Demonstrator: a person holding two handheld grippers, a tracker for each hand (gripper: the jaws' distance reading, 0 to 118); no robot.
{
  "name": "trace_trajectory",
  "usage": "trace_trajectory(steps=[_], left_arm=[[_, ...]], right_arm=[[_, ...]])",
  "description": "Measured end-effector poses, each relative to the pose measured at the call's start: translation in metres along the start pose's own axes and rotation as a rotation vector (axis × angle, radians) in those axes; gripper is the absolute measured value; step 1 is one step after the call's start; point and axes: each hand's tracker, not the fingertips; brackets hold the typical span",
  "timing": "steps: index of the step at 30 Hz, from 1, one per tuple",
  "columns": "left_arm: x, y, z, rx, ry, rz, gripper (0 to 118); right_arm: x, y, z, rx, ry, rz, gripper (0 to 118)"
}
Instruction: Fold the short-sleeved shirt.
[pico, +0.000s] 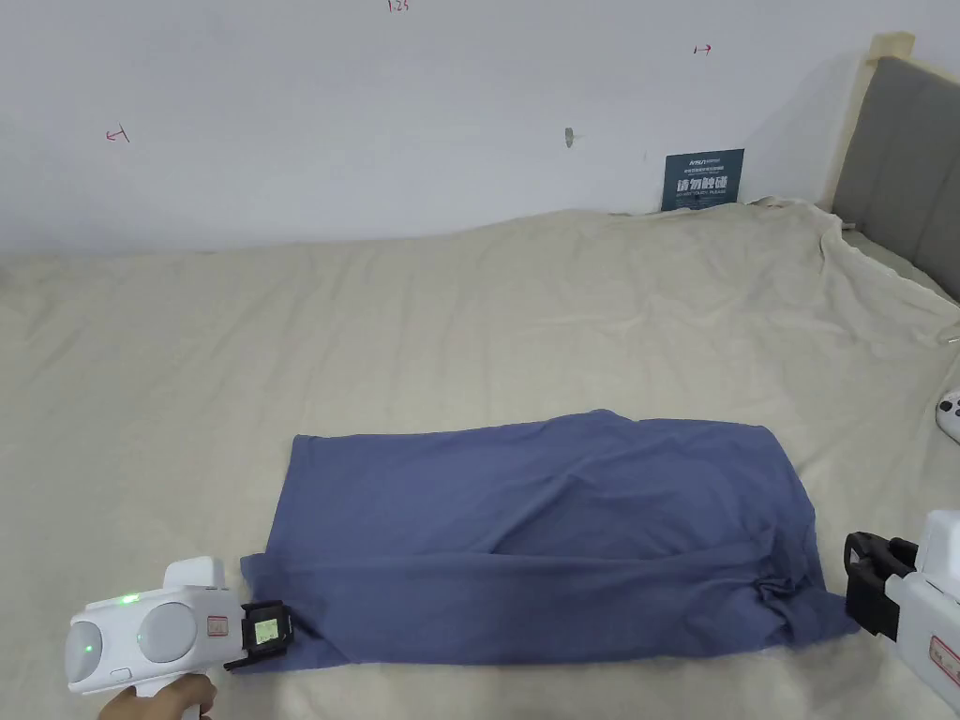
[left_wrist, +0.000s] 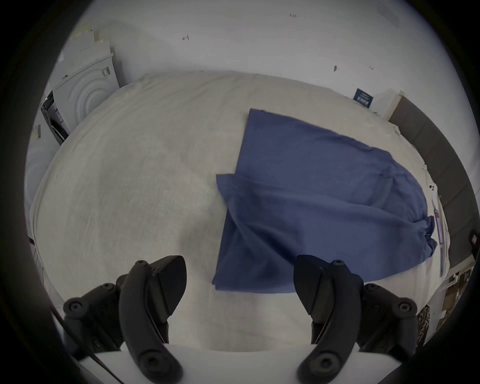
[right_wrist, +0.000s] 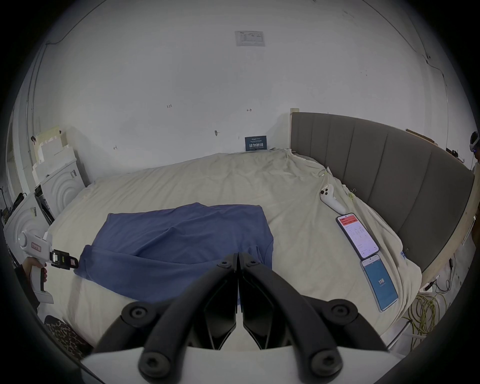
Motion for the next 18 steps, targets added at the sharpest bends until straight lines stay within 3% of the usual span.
trace_trajectory(steps=[2, 4, 5, 6, 10, 13, 15, 16, 17, 18], left_arm=[[0.0, 0.0, -0.012, -0.046, 0.014, -0.006, 64], [0.001, -0.002, -0.02, -0.078, -0.002, -0.02, 57], [0.002, -0.005, -0.022, -0.1, -0.025, -0.025, 40], [0.004, -0.008, -0.022, -0.098, -0.025, -0.019, 31], [0.01, -0.008, -0.018, -0.079, -0.055, -0.036, 9], [0.012, -0.007, -0.014, -0.057, -0.053, -0.076, 6], [0.011, -0.004, -0.005, -0.034, -0.063, -0.087, 5], [0.01, -0.002, 0.001, -0.016, -0.071, -0.083, 5], [0.008, 0.0, 0.008, -0.005, -0.084, -0.076, 5], [0.007, 0.003, 0.013, 0.006, -0.097, -0.071, 5]], right_arm=[[0.001, -0.001, -0.005, -0.014, -0.002, -0.006, 0], [0.0, -0.001, -0.009, -0.024, -0.004, -0.009, 0], [0.001, -0.002, -0.011, -0.029, -0.007, -0.012, 0], [0.002, -0.003, -0.014, -0.037, -0.008, -0.016, 0], [0.006, -0.008, -0.029, -0.082, -0.014, -0.04, 0], [0.011, -0.015, -0.052, -0.16, -0.043, -0.061, 2], [0.016, -0.02, -0.07, -0.231, -0.047, -0.054, 23], [0.018, -0.023, -0.08, -0.265, -0.052, -0.053, 43], [0.018, -0.026, -0.091, -0.298, -0.054, -0.037, 73], [0.018, -0.029, -0.101, -0.325, -0.064, -0.025, 88]])
